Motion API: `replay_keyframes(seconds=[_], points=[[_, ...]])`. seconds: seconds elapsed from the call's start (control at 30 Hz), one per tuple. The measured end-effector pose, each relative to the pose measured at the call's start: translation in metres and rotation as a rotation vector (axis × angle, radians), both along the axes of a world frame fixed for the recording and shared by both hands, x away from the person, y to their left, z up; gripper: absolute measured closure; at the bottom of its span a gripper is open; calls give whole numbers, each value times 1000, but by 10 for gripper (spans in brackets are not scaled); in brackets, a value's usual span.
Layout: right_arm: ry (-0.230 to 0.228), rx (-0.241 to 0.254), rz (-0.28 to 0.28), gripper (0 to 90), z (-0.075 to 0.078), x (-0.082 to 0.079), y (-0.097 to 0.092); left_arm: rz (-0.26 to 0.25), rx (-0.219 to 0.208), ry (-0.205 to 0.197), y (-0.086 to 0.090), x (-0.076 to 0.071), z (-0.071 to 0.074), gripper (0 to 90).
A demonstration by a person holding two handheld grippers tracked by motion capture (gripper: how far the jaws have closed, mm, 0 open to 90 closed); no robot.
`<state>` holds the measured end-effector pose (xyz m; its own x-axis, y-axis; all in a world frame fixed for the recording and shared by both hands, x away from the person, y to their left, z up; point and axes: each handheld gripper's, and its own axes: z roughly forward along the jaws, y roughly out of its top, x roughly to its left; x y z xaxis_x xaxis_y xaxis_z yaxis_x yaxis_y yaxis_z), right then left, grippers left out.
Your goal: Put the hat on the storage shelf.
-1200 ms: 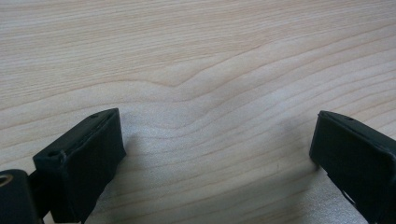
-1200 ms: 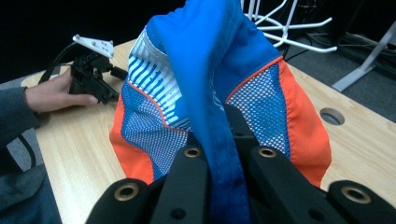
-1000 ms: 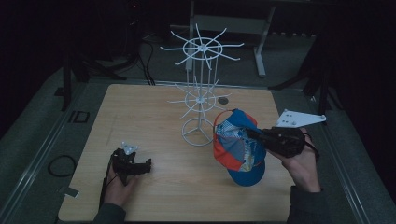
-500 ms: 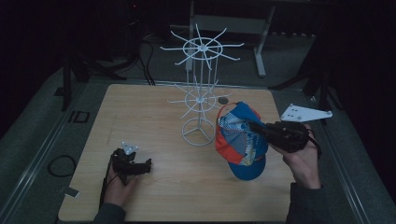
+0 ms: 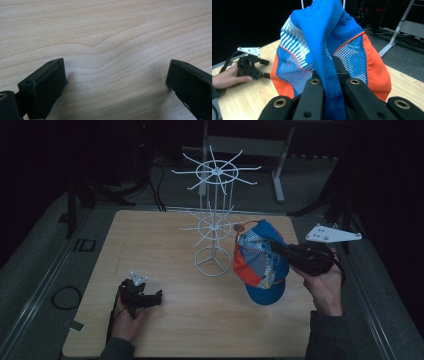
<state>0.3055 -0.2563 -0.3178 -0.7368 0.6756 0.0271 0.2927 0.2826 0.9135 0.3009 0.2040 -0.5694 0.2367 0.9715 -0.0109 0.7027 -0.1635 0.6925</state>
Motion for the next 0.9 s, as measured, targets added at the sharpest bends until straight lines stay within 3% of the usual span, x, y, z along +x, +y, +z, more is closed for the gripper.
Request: replay_keyframes(seconds=[0.4,0.9], points=[[-13,34,-25,890,5,9,-4,0,0,0,0,0,0,34],[-38,20,-37,890,7,26,1,0,1,0,0,0,0,34]])
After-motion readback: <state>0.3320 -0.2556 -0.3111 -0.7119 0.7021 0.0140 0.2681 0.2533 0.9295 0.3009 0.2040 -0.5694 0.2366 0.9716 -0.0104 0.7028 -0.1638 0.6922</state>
